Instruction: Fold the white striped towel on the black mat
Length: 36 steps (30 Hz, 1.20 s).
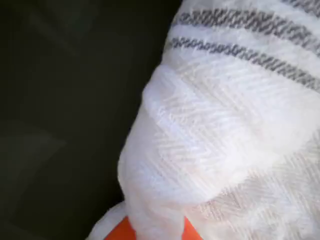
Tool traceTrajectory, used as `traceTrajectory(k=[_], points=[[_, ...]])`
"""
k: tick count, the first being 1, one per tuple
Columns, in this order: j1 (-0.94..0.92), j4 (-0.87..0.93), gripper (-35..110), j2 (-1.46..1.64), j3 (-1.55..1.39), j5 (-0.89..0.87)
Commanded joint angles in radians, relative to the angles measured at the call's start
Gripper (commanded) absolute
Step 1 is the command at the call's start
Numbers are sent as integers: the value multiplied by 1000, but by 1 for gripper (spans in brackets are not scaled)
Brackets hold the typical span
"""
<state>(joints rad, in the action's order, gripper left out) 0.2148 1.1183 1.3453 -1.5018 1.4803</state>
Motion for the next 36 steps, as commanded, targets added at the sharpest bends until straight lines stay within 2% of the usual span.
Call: traceTrajectory(k=[1, 11, 15, 19, 23, 25, 30, 36], points=[[61, -12, 0, 51, 43, 18], [127, -25, 0, 164, -141, 15], [71, -156, 12, 259, -245, -94], [-5, -117, 20, 416, -293, -163], [-92, -66, 14, 617, -446, -132], [-137, -97, 0, 732, -577, -117], [-218, -219, 0, 1103, -974, -46], [-247, -270, 0, 1542, -1345, 17]])
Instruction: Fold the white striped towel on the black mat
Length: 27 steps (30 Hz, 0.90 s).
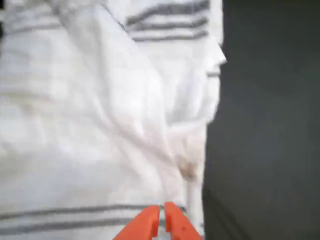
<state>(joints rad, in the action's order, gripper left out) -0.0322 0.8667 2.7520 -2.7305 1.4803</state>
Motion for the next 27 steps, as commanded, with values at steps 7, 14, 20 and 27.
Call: traceTrajectory(k=[7, 14, 20, 27], points=[[17, -18, 0, 377, -325, 46], [34, 170, 0, 495, -360, 49], [20, 304, 0, 577, -382, 74], [11, 431, 0, 581, -382, 120]])
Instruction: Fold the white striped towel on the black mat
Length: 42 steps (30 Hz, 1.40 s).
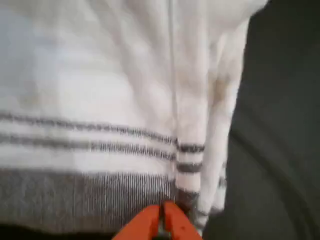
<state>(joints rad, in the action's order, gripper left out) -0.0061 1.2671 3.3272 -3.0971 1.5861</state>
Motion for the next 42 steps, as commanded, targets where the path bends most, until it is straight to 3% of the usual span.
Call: traceTrajectory(k=[1, 42], points=[[-17, 38, 0, 6, -15, 6], [-12, 40, 0, 6, -17, -15]])
